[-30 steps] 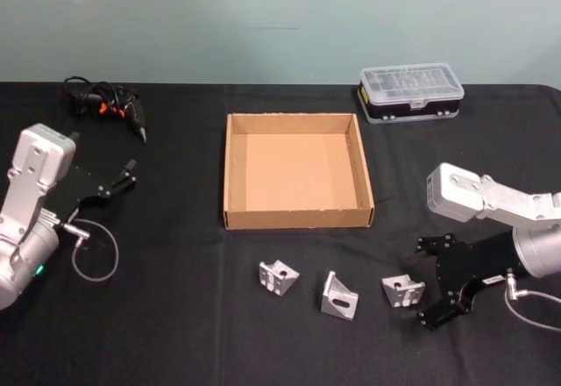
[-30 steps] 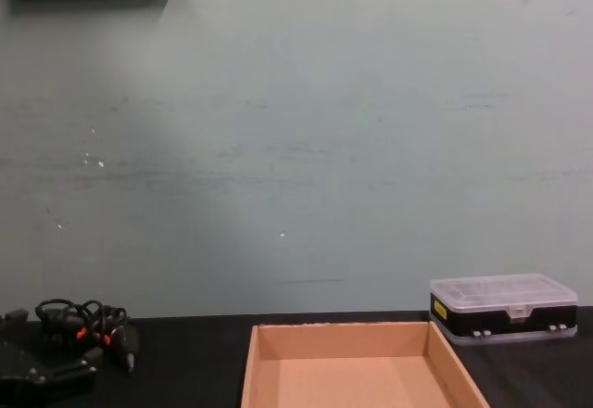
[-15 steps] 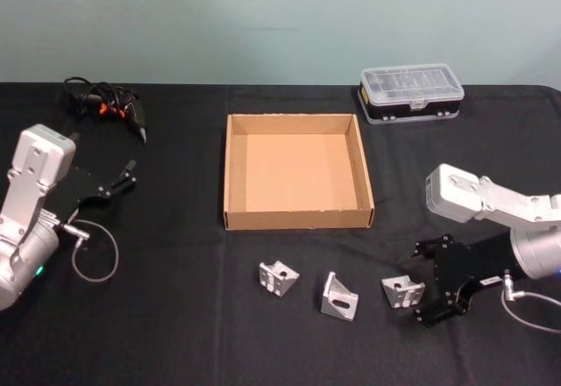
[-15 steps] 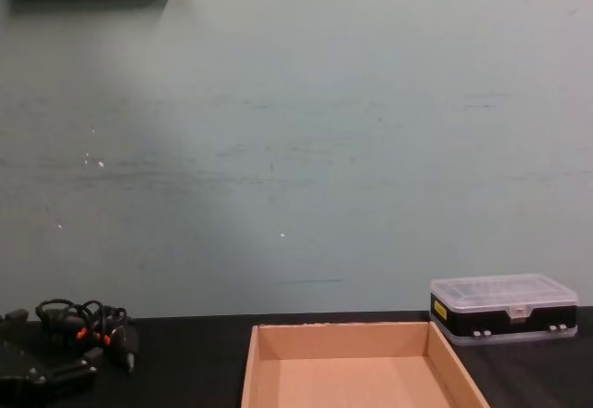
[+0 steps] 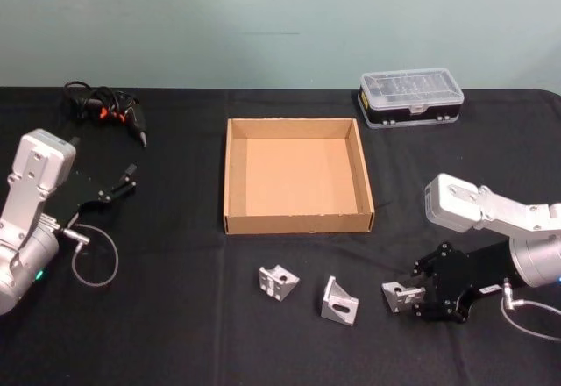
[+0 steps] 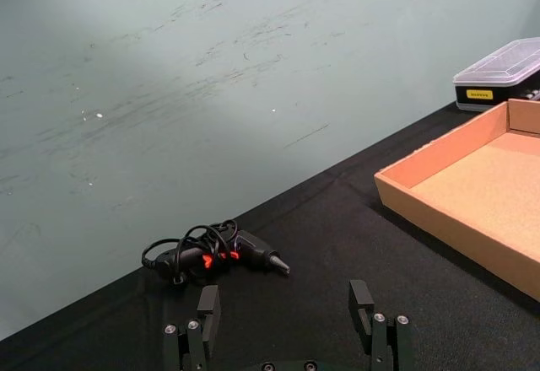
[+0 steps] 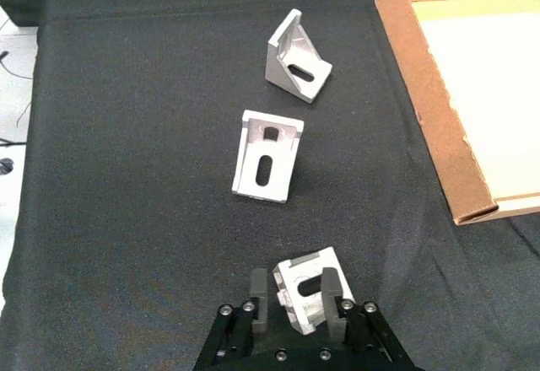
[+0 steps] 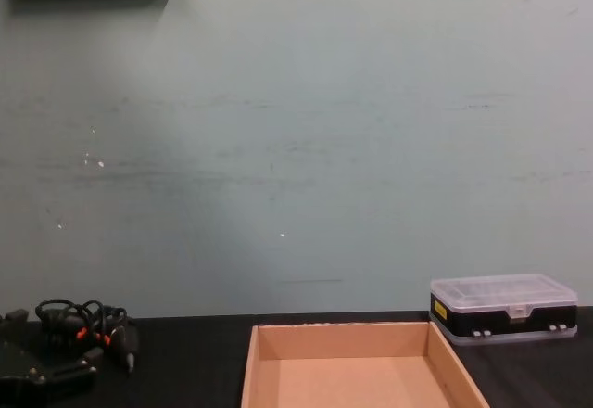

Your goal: Use one hand to pick up the angle iron from the table and place it into the box.

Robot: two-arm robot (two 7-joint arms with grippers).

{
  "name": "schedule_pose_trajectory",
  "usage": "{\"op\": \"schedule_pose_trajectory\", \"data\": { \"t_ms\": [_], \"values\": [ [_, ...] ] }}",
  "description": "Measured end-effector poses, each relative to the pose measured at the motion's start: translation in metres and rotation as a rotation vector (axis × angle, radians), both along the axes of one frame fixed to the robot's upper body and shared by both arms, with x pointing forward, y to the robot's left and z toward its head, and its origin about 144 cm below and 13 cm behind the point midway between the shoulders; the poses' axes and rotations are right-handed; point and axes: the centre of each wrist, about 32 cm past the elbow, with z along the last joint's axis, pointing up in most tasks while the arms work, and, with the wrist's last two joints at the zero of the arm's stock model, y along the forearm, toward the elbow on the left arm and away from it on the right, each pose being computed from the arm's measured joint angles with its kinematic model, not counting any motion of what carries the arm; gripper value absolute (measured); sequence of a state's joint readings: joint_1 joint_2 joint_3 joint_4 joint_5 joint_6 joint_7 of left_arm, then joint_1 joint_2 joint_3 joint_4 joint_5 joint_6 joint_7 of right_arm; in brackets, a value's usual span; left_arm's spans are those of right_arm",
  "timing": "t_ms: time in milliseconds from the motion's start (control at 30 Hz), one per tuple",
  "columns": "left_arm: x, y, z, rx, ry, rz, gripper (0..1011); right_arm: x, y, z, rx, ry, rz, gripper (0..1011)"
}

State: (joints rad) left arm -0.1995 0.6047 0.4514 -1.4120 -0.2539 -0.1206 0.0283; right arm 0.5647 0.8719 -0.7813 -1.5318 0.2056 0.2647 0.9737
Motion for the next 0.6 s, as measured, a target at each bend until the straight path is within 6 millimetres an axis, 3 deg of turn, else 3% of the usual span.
{"op": "schedule_pose_trajectory", "data": {
  "t_ms": [367,600],
  "values": [
    [0.0,0.0,0.0,0.0,0.0,0.0,1000,-0.0013,-0.0001,-0.0022,0.0,0.001,0.0,82],
    [0.0,0.0,0.0,0.0,0.0,0.0,1000,-0.0017,0.0002,-0.001,0.004,-0.009,-0.003,77]
  ]
}}
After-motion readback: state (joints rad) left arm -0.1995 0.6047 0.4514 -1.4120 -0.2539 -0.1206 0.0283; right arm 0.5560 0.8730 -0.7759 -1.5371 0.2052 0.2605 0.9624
